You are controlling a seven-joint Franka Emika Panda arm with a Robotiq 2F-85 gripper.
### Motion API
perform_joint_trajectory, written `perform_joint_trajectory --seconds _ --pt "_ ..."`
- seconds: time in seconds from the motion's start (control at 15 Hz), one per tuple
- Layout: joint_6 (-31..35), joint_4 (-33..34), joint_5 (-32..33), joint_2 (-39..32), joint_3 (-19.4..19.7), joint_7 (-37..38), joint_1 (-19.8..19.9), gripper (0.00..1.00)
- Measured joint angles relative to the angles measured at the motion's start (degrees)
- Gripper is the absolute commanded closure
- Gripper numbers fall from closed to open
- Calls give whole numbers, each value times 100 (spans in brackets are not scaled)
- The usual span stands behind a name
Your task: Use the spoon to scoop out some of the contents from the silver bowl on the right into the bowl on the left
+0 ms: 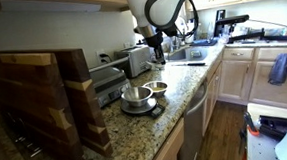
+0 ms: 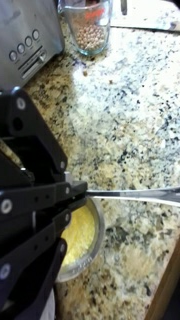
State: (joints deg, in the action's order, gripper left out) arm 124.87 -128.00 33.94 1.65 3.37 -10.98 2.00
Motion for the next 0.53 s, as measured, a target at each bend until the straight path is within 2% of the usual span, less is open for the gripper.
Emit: perform_joint_trajectory --seconds 0.27,0.53 --pt "32 846 -1005 -415 464 -1103 449 97" --pt "28 1407 -1969 -997 551 -1729 696 97"
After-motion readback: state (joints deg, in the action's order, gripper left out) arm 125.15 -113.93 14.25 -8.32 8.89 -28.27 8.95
